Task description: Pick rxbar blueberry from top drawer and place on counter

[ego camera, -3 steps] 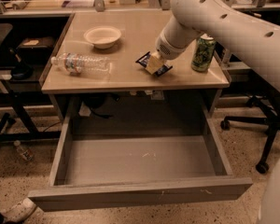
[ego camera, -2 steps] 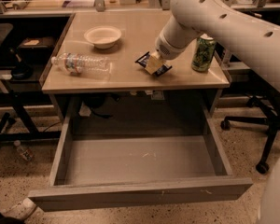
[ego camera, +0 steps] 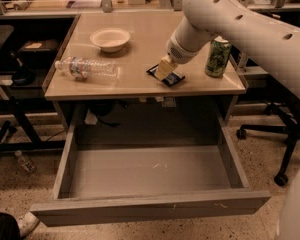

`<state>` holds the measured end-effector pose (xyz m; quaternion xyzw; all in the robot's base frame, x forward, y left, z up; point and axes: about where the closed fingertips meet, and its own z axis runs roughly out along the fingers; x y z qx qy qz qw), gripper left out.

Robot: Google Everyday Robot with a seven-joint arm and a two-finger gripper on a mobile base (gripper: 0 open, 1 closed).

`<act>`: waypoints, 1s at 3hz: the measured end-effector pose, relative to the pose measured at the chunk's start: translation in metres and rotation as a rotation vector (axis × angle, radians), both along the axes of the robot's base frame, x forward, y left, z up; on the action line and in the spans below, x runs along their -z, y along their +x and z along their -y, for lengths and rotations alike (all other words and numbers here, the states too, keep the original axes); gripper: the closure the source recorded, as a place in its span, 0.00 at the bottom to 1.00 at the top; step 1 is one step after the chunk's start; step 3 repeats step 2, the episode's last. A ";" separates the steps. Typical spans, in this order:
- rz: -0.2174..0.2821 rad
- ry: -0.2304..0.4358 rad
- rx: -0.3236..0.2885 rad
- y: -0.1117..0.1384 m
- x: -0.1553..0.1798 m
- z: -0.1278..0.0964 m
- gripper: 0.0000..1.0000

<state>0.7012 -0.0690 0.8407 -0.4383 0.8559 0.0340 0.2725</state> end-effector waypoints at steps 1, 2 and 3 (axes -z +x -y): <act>0.000 0.000 0.000 0.000 0.000 0.000 0.00; 0.000 0.000 0.000 0.000 0.000 0.000 0.00; 0.000 0.000 0.000 0.000 0.000 0.000 0.00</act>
Offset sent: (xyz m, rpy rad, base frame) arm 0.0000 0.0000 0.0000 0.0000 0.0000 0.0000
